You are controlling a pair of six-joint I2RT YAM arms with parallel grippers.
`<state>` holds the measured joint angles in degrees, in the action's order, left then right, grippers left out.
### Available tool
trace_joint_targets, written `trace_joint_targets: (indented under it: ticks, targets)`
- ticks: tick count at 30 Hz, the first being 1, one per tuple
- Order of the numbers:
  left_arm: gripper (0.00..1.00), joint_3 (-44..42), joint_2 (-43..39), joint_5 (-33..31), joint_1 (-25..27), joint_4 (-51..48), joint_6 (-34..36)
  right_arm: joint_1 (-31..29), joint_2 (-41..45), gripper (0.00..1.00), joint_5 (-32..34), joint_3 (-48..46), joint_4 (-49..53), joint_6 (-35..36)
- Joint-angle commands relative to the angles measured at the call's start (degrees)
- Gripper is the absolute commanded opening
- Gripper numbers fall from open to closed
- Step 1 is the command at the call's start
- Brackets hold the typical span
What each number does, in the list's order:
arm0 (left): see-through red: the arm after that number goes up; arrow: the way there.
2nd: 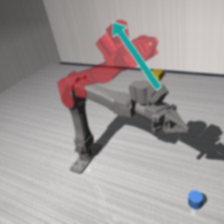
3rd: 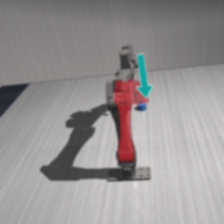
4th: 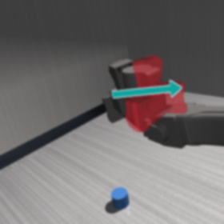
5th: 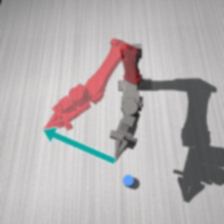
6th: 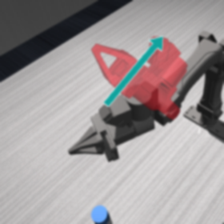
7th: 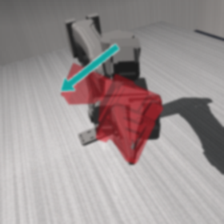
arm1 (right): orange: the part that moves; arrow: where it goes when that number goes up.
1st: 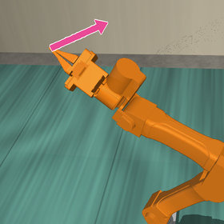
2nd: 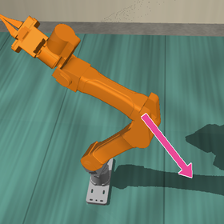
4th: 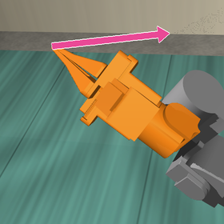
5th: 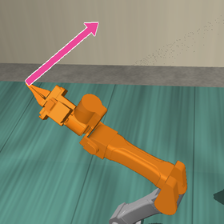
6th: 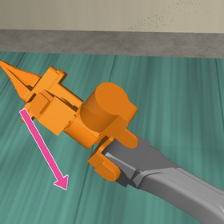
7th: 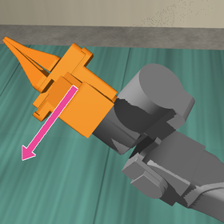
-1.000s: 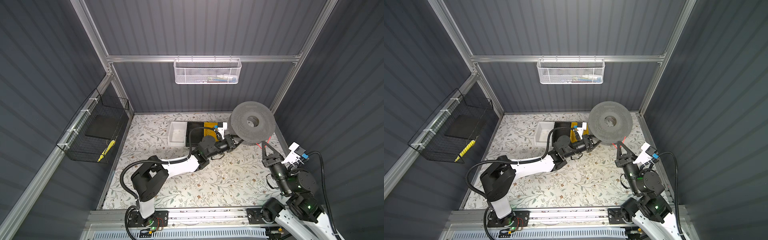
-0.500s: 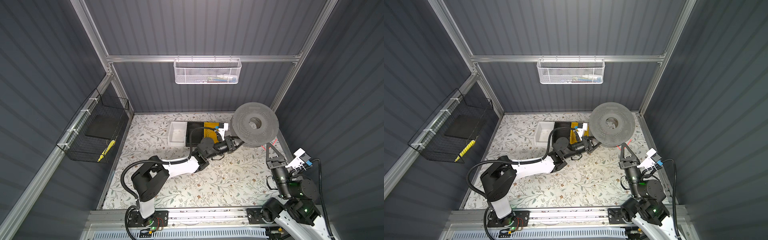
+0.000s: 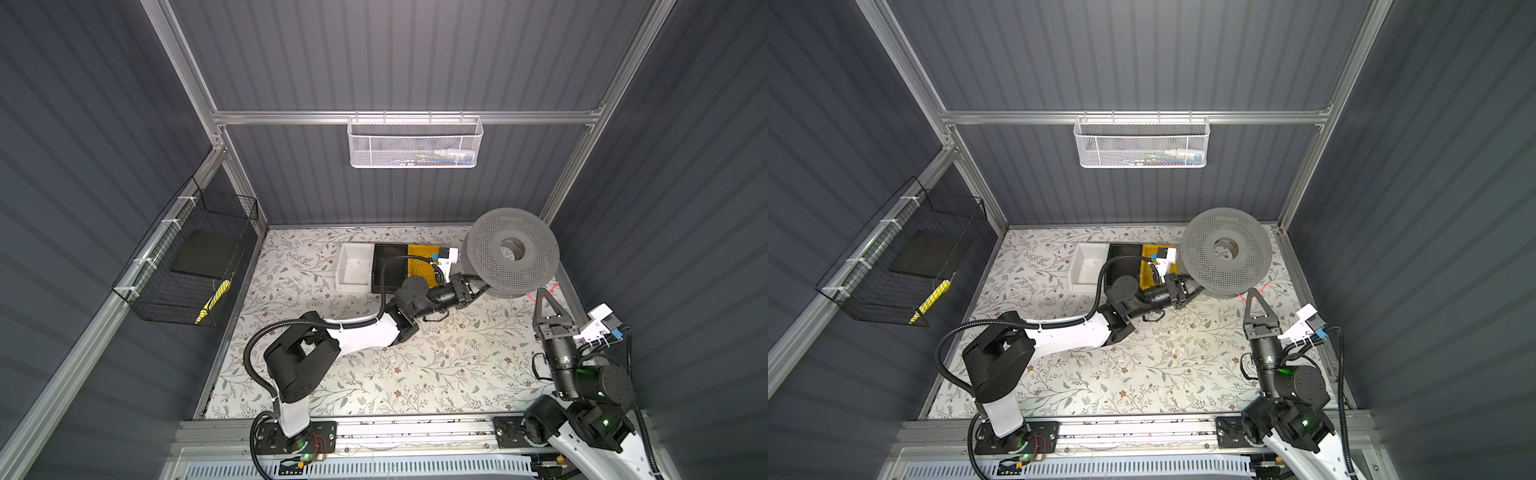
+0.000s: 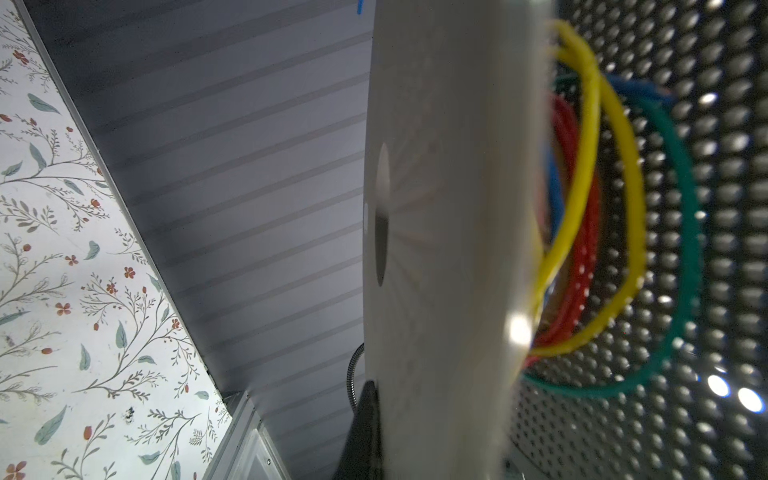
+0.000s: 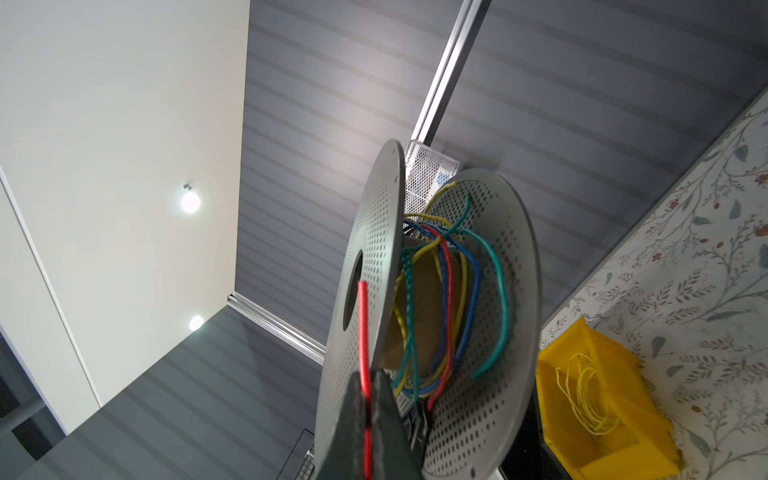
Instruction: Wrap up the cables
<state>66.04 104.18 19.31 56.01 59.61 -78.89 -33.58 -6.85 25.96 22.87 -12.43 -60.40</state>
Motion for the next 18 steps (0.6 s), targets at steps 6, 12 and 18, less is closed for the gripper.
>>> trace_joint_targets:
  ticks: [6, 12, 18]
  targets:
    - [0.00, 4.95, -2.92, -14.72, -6.13, 21.24, -4.53, 1.48, -1.33, 0.00, 10.79, 0.52, -6.14, -1.54]
    - [0.00, 10.46, 2.66, -18.97, -6.09, 24.70, -8.47, 1.68, -9.62, 0.00, 0.66, 3.78, -12.79, 5.71]
    - [0.00, 14.07, 3.63, -17.84, -6.39, 24.32, -10.93, 1.64, -9.84, 0.00, 0.13, 2.94, -14.66, 11.77]
